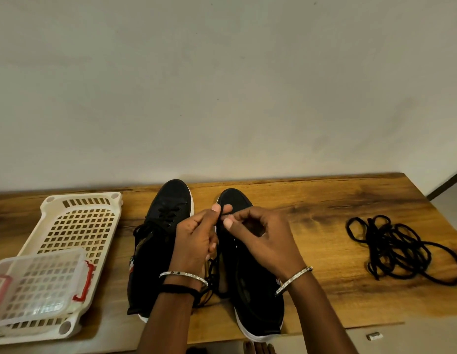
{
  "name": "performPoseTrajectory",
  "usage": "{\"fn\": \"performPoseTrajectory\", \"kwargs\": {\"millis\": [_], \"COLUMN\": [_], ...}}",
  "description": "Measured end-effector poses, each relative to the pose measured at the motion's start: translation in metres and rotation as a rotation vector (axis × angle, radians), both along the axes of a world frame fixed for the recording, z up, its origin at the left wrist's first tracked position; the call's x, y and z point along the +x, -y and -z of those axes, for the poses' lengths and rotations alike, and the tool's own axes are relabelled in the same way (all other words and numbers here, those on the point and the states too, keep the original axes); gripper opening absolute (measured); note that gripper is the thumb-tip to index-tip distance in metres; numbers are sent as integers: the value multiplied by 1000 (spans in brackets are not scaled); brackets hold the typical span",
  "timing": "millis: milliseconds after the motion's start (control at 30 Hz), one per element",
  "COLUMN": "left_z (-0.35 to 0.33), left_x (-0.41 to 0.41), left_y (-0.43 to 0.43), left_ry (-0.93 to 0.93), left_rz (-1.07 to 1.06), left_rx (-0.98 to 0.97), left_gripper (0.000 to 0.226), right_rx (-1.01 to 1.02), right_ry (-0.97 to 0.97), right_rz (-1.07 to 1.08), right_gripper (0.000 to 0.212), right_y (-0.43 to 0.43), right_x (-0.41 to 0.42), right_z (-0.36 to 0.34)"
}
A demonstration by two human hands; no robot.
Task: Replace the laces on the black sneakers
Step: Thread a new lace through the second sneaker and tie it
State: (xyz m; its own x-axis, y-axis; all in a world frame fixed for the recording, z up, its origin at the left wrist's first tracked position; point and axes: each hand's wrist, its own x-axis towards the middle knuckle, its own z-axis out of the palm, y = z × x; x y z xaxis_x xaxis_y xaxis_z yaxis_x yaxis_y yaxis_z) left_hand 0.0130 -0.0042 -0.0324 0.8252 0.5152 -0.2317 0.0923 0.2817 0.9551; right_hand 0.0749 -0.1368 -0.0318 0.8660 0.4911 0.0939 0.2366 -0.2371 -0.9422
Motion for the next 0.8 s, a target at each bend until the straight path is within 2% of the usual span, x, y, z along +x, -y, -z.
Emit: {"fn": "performPoseTrajectory", "kwargs": {"millis": [100, 200, 300, 500, 633, 700, 800], "left_z": [-1, 0, -1, 8, 10, 13, 18], "left_x": [-1, -2, 0, 7, 7, 9, 9], "left_y": [-1, -1, 2, 3, 5, 6, 8], "left_ry": [-14, -18, -17, -42, -32, -38, -79], "left_rz": [-14, -16, -84, -171, -237, -285, -355], "left_rx": [-78, -100, -89, -95, -85, -30, 77], "left_gripper": [17, 26, 22, 22, 25, 24, 22], "right_rx": [-109, -70, -15, 492, 681, 802, 962], "right_ry": [61, 49, -14, -604, -742, -764, -774], "right_rz": [-55, -74, -101, -54, -9, 60, 204], "right_gripper": [30, 16, 11, 17, 25, 33, 30], "right_y": [-8, -9, -9, 6, 36, 52, 77], "right_x": [-3, -2, -1, 5, 18, 28, 41], "right_z": [7, 10, 12, -10, -14, -12, -8]}}
